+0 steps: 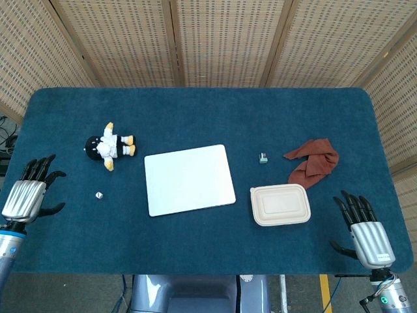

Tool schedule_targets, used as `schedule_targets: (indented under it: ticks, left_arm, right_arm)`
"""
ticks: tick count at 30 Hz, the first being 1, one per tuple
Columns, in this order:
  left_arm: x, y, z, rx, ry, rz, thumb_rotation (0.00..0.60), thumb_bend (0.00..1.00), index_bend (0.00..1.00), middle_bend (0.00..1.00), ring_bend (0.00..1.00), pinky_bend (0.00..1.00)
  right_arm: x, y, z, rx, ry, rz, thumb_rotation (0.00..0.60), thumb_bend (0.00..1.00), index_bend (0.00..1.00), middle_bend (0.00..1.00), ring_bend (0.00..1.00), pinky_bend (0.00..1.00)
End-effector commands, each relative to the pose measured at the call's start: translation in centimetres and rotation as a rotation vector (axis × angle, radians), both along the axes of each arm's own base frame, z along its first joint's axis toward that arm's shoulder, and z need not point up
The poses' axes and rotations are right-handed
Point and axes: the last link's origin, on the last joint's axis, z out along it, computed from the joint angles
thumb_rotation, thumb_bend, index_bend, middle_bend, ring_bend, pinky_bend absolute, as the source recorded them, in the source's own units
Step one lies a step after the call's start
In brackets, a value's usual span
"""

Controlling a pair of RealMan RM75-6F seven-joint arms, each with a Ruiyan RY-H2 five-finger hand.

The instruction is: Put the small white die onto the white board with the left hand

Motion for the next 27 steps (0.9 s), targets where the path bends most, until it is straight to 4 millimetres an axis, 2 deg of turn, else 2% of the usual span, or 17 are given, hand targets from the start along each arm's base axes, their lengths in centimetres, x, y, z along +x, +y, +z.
schedule_targets:
  ticks: [1,5,12,21,23,27]
  left_arm:
    - [-0.6,1.9,-0.2,-0.02,0.044,0.03,0.6,0.23,0.3,0.0,0.0,0.0]
    - [-1.5,3.7,-1.3,-0.078,0.107,0.065,0.6,0.25,0.31,0.0,0.0,0.0]
    - [-1.9,5.9,-3.2,-0.15,0.149,0.087,0.6,0.25,0.35,0.0,0.0,0.0]
    - [-1.4,6.8,-5.9,-0.206,0.175,0.068,0.6,0.26,0.35,0.0,0.0,0.0]
    - [-0.7,6.6,-7.0,-0.23,0.186,0.034,0.6,0.26,0.36,0.0,0.0,0.0]
    - [-0.2,6.5,-7.4,-0.235,0.194,0.013,0.6,0.26,0.36,0.0,0.0,0.0]
  right_arm:
    - [0.0,0.0,0.0,0.001,0.0,0.0,0.6,0.21,0.0,0.0,0.0,0.0]
    - [0.0,0.0,-0.1,0.003,0.0,-0.001,0.6,0.21,0.0,0.0,0.0,0.0]
    - [-0.1,-0.1,-0.1,0.005,0.002,-0.004,0.6,0.21,0.0,0.0,0.0,0.0]
    - [-0.2,-0.2,0.1,-0.001,-0.004,-0.008,0.6,0.21,0.0,0.0,0.0,0.0]
    - [-0.3,-0.3,0.2,-0.007,-0.01,-0.01,0.6,0.21,0.0,0.0,0.0,0.0]
    - [-0.3,-0.3,0.4,-0.011,-0.015,-0.01,0.6,0.21,0.0,0.0,0.0,0.0]
